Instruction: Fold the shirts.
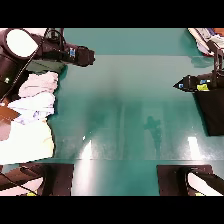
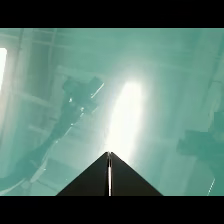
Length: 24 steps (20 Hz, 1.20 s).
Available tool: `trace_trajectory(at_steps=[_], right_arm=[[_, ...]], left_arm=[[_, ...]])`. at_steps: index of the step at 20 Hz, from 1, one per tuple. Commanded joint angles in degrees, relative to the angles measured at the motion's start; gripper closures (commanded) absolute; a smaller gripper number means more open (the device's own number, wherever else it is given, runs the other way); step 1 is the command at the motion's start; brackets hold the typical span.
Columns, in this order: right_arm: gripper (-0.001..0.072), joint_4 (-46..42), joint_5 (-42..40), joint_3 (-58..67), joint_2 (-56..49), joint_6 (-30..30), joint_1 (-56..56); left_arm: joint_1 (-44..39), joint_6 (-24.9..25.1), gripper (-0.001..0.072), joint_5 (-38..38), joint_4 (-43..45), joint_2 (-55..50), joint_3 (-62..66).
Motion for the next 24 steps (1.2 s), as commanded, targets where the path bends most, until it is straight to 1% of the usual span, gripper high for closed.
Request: trace_trajectory(at_steps=[1,11,14,16,17,18,19,21,22,24], right_arm=[[0.0694,0.0,0.0,0.0,0.0,0.0,0.1],[0.0693,0.1,0.0,0.0,0.0,0.0,0.1],[0.0693,0.0,0.0,0.0,0.0,0.0,0.1],[0.0694,0.0,0.0,0.0,0.0,0.0,0.1],[0.0694,0.1,0.0,0.0,0.0,0.0,0.2],[0.0694,0.1,0.0,0.0,0.0,0.1,0.2],[0.0693,0.1,0.1,0.0,0.0,0.1,0.2],[0.0693,0.2,0.0,0.0,0.0,0.1,0.2],[0.0694,0.1,0.1,0.0,0.0,0.1,0.2],[0.0694,0.2,0.1,0.0,0.0,0.1,0.2]], left_arm=[[0.0,0.0,0.0685,0.9,0.0,0.0,0.0],[0.0,0.0,0.0685,0.9,0.0,0.0,0.0],[0.0,0.0,0.0685,2.5,-0.7,0.0,0.0],[0.0,1.0,0.0682,4.8,3.3,0.0,0.0],[0.0,1.1,0.0544,5.7,8.8,0.0,0.0],[0.2,0.6,0.0246,6.1,15.2,0.0,0.0],[0.6,-2.4,0.0146,6.7,22.4,-0.4,0.0],[3.5,-6.8,0.0144,6.9,31.7,-2.1,0.0],[6.1,-7.9,0.0144,7.1,32.4,-3.4,0.0],[12.0,-8.0,0.0144,8.4,32.3,-7.4,0.0]])
